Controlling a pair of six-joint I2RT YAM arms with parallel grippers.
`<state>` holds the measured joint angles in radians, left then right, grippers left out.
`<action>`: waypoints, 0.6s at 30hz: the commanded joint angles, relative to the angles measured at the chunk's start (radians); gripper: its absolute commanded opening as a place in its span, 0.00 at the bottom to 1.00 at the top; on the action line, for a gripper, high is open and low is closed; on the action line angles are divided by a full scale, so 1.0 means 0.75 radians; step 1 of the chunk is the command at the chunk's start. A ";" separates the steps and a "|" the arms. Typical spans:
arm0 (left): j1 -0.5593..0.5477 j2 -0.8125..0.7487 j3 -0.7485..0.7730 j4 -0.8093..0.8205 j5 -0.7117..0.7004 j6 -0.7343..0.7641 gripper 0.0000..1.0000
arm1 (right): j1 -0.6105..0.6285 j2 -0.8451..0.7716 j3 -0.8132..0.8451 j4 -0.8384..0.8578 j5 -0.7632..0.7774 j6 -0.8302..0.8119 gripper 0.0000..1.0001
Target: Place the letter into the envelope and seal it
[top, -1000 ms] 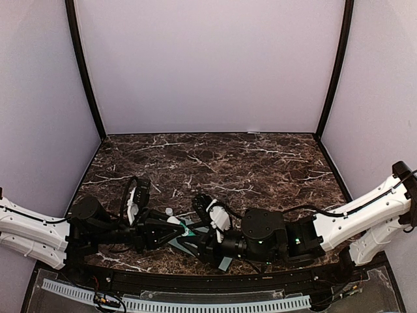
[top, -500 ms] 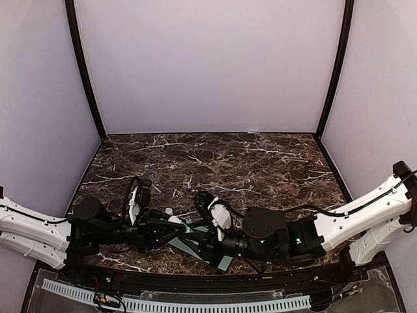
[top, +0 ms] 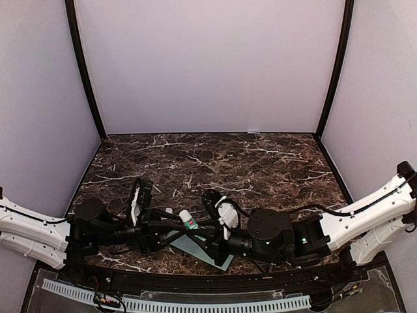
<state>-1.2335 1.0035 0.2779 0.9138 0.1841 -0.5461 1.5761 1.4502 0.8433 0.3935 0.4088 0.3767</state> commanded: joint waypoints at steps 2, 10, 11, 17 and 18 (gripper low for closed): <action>0.000 -0.089 0.053 -0.390 -0.359 0.114 0.54 | -0.025 -0.165 -0.103 -0.151 0.268 0.152 0.00; 0.003 -0.075 0.081 -0.799 -0.942 0.099 0.67 | -0.094 -0.400 -0.248 -0.427 0.307 0.289 0.00; 0.015 -0.033 0.097 -0.822 -0.979 0.094 0.68 | -0.098 -0.419 -0.258 -0.448 0.302 0.293 0.00; 0.176 0.273 0.210 -0.913 -0.877 0.060 0.67 | -0.103 -0.508 -0.315 -0.507 0.276 0.313 0.00; 0.196 0.306 0.224 -0.906 -0.866 0.066 0.67 | -0.103 -0.525 -0.325 -0.509 0.271 0.317 0.00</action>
<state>-1.1378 1.1366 0.3866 0.3000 -0.4583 -0.4904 1.5040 1.1004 0.6289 0.0433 0.6064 0.5842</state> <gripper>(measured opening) 0.676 0.220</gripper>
